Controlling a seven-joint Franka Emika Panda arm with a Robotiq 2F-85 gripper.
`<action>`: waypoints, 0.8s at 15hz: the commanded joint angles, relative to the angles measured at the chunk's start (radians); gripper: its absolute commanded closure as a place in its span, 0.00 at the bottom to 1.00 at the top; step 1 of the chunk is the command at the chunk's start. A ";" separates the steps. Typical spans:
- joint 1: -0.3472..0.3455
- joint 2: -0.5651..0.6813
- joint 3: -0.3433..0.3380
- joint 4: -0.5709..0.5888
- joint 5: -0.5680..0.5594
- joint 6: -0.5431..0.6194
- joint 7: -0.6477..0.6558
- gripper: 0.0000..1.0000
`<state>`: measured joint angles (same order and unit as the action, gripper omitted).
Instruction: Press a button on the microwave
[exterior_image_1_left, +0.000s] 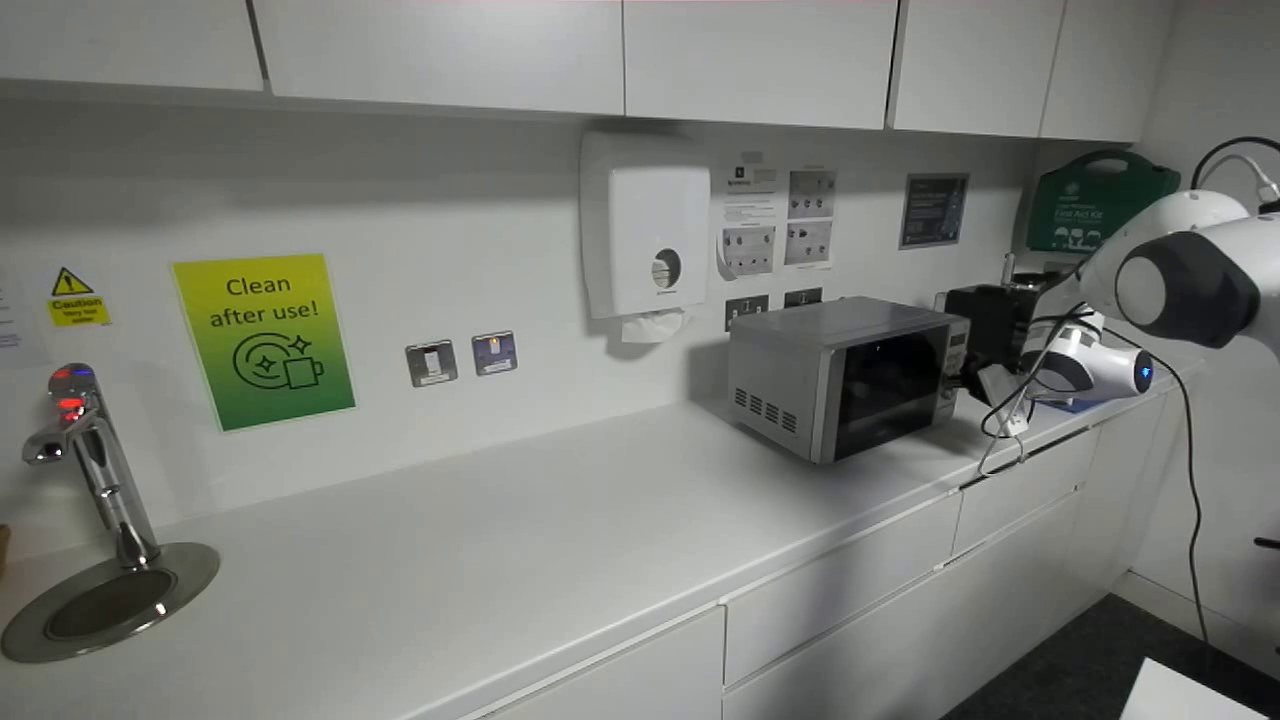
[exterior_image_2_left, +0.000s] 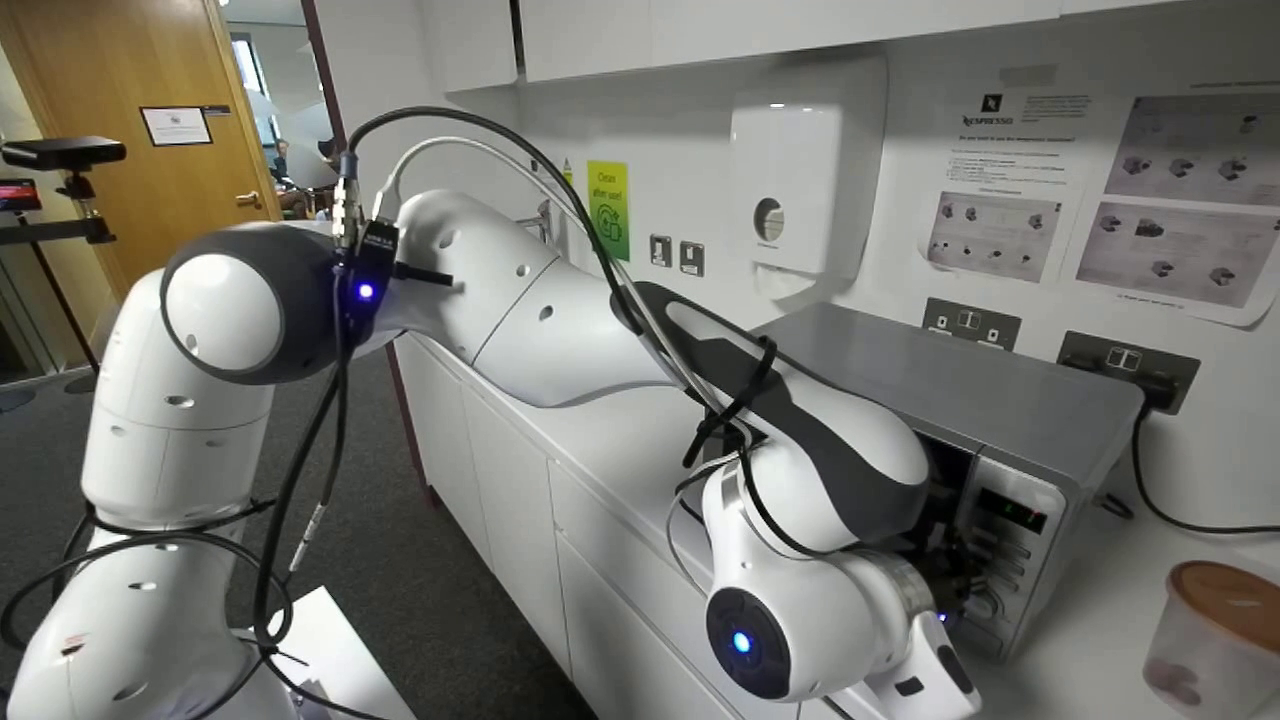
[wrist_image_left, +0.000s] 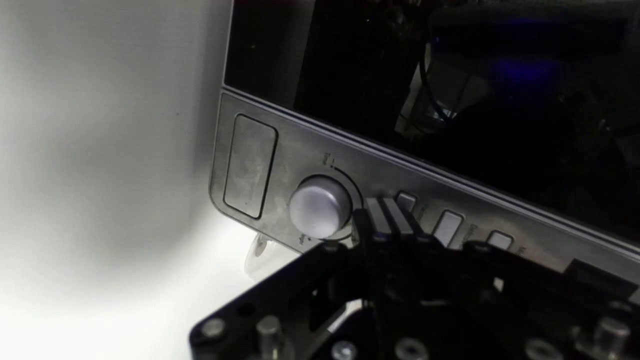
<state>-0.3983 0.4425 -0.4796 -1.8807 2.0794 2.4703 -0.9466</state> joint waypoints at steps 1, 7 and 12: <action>-0.021 -0.006 0.010 0.027 0.052 -0.050 -0.068 1.00; -0.008 -0.064 0.003 -0.065 -0.191 -0.017 0.061 1.00; 0.011 -0.267 -0.002 -0.243 -0.532 0.001 0.234 1.00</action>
<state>-0.3973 0.3560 -0.4801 -1.9769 1.7061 2.4716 -0.7902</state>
